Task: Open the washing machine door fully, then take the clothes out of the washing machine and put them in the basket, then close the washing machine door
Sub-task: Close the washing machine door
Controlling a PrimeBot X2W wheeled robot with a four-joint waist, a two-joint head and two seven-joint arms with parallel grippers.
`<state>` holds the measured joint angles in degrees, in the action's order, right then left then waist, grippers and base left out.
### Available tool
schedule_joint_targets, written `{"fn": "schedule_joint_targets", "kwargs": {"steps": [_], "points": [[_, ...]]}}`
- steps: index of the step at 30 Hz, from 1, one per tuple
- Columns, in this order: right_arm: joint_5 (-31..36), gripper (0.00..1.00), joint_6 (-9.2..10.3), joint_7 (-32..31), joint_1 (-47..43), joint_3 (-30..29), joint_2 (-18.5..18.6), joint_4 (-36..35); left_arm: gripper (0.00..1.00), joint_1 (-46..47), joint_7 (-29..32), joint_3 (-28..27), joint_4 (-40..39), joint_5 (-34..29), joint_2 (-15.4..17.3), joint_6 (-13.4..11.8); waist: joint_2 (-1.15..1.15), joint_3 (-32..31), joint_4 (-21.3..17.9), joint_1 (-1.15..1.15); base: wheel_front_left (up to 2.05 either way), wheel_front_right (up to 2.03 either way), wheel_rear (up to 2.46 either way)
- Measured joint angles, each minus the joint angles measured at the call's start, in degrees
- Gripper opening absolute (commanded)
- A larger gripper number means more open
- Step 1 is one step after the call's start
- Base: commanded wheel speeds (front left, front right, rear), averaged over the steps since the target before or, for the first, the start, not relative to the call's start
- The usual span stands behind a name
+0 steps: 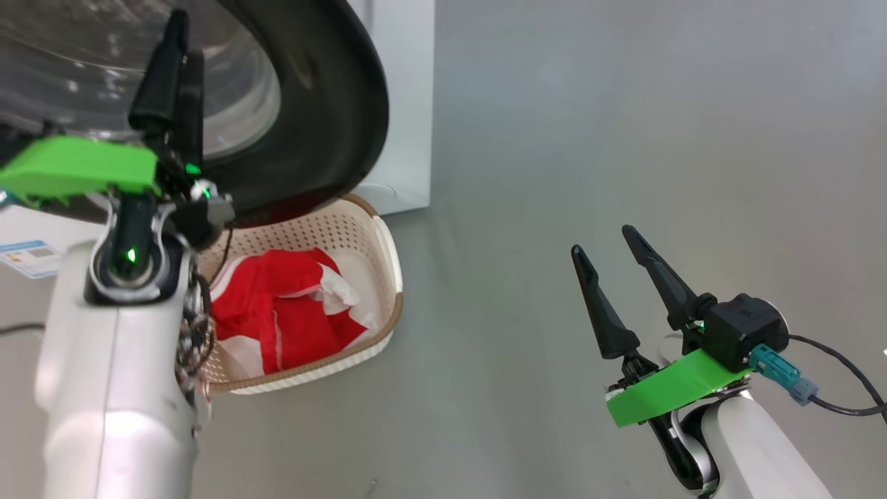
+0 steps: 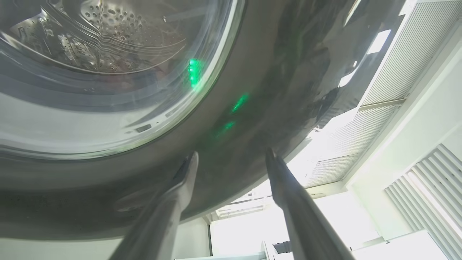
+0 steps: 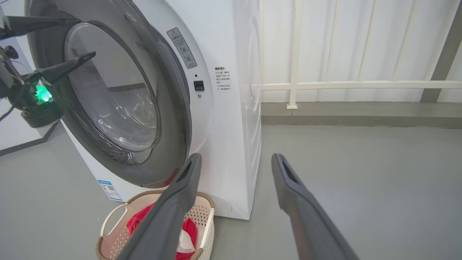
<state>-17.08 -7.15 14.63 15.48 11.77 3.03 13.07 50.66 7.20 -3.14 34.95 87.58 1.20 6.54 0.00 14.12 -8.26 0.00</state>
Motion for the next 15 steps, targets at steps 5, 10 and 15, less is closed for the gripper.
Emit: {"fn": "schedule_joint_targets", "kwargs": {"steps": [5,10,15], "points": [[0.0,1.00,0.00,0.0,-0.8,-0.1,0.0,0.3,1.00,-6.7,-0.8,-0.1,-6.4,2.5,0.0,-2.2,0.00,-2.1,1.7,0.00,0.00,0.00,0.00],[-0.2,1.00,0.00,0.0,-2.5,-0.3,0.0,0.8,1.00,-16.0,-2.5,1.7,-16.2,1.4,0.0,-4.4,0.00,-4.3,3.5,0.00,0.00,0.00,0.00],[-0.2,1.00,0.00,0.0,-3.2,-0.7,0.0,1.0,1.00,-27.1,-5.3,3.6,-26.7,-2.8,0.3,-7.4,0.00,-6.6,5.0,0.00,0.00,0.00,0.00]]}}
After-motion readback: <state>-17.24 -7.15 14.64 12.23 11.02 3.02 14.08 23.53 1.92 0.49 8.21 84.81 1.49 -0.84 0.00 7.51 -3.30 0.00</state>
